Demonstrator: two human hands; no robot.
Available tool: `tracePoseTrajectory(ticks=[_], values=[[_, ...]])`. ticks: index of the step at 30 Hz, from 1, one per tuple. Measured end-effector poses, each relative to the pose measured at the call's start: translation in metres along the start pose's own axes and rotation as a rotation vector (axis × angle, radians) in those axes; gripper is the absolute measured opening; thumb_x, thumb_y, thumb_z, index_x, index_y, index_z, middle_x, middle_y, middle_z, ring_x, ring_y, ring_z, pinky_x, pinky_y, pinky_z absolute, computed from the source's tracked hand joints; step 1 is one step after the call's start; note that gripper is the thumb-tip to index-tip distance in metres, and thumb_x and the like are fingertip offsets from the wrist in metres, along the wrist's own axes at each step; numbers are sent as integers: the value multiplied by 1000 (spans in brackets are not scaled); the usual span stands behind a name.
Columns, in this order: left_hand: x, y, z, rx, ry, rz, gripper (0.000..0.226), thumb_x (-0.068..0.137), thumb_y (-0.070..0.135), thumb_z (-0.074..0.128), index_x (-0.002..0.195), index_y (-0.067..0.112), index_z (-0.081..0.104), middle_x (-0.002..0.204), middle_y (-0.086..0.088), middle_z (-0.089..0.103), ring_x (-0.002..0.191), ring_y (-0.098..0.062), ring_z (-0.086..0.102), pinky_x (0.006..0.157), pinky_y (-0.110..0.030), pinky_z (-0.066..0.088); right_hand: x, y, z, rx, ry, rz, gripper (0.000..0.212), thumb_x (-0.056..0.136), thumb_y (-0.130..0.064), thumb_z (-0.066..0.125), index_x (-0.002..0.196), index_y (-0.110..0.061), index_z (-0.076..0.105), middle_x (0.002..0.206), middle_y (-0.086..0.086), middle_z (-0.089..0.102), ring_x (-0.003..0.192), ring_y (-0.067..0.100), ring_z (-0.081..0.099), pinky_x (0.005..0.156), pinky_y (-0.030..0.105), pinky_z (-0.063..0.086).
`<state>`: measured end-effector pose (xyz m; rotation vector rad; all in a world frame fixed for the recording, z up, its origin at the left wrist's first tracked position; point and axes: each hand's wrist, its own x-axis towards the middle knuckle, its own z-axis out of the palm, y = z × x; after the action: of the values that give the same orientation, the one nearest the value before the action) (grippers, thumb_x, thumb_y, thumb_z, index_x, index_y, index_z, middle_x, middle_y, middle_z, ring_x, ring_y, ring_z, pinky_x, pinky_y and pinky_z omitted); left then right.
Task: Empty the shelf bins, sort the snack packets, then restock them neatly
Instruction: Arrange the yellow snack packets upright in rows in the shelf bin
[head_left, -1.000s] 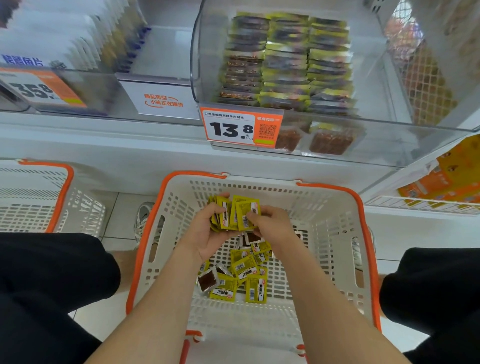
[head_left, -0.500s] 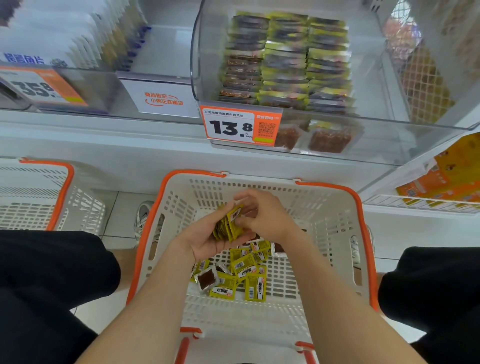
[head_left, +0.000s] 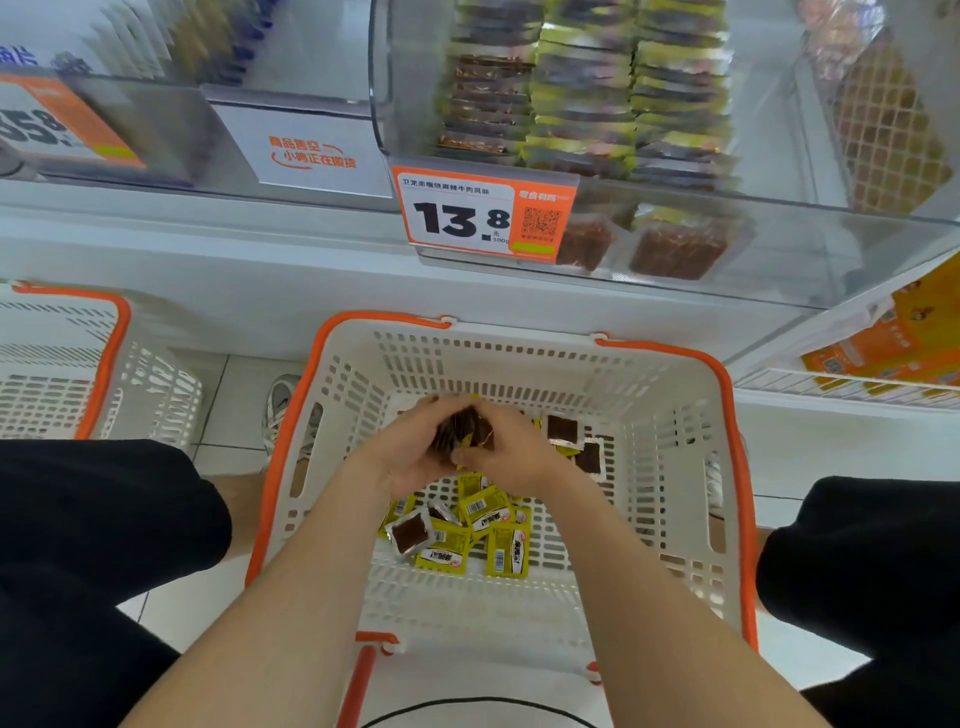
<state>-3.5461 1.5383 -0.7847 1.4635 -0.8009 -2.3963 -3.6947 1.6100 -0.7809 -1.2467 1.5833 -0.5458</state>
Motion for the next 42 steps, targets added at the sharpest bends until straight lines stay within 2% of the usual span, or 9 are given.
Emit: tracePoseTrajectory(ticks=[6,9,15,20,24,29,32,39,42], values=[[13,-20,-16,45,274,-34,38,92,12,75,124,18,55,121,-20,65,98,-36,74,81,-54,63,3,39,1,431,-166,282,72,85,0,78,144,-32,53,118,1,73,102,20,74,81,30,60],[13,-32,-24,-74,290,-65,25,93,7,67,113,18,57,117,-22,68,84,-35,75,76,-46,59,3,77,25,-63,65,343,40,90,-13,73,128,-26,69,128,7,67,105,21,68,86,29,54],[10,-36,-24,-184,184,-97,37,85,16,85,117,15,66,92,-13,74,75,-24,72,70,-40,53,-12,102,64,-731,-54,215,24,89,-36,78,109,-22,73,125,5,48,128,30,45,94,45,53],[8,-35,-20,-100,253,-32,44,79,7,88,113,19,63,92,-14,76,70,-24,74,66,-39,53,-7,96,59,-667,-75,178,44,90,-28,79,131,-24,63,125,4,62,121,29,57,91,45,55],[2,-34,-16,-69,243,36,52,72,17,96,110,19,61,89,-9,76,70,-24,71,63,-38,52,-3,92,63,-515,-133,244,3,92,-20,72,93,-19,75,97,4,70,94,27,68,80,40,59],[0,-29,-8,-49,426,142,45,77,8,90,108,19,60,101,-14,71,73,-26,72,72,-38,58,-1,67,29,267,458,423,7,99,-22,69,104,-17,67,86,-3,67,68,15,63,61,31,55],[-11,-18,3,-173,335,149,38,83,7,84,114,12,62,117,-21,69,101,-37,72,88,-53,62,-2,30,-3,773,462,425,21,96,-16,74,116,-14,67,91,11,75,68,21,66,65,36,56],[-57,24,42,-232,82,191,39,98,23,69,124,-5,64,121,-25,72,109,-40,72,88,-51,62,-28,-36,-30,454,395,149,27,77,-44,90,96,-30,78,94,-6,78,88,11,74,77,32,62],[-84,46,55,-44,-25,183,42,93,26,73,129,4,69,124,-23,72,108,-42,72,98,-56,58,-43,-59,-56,217,382,-9,17,76,-30,89,91,-30,80,87,-12,76,81,3,71,76,31,57]])
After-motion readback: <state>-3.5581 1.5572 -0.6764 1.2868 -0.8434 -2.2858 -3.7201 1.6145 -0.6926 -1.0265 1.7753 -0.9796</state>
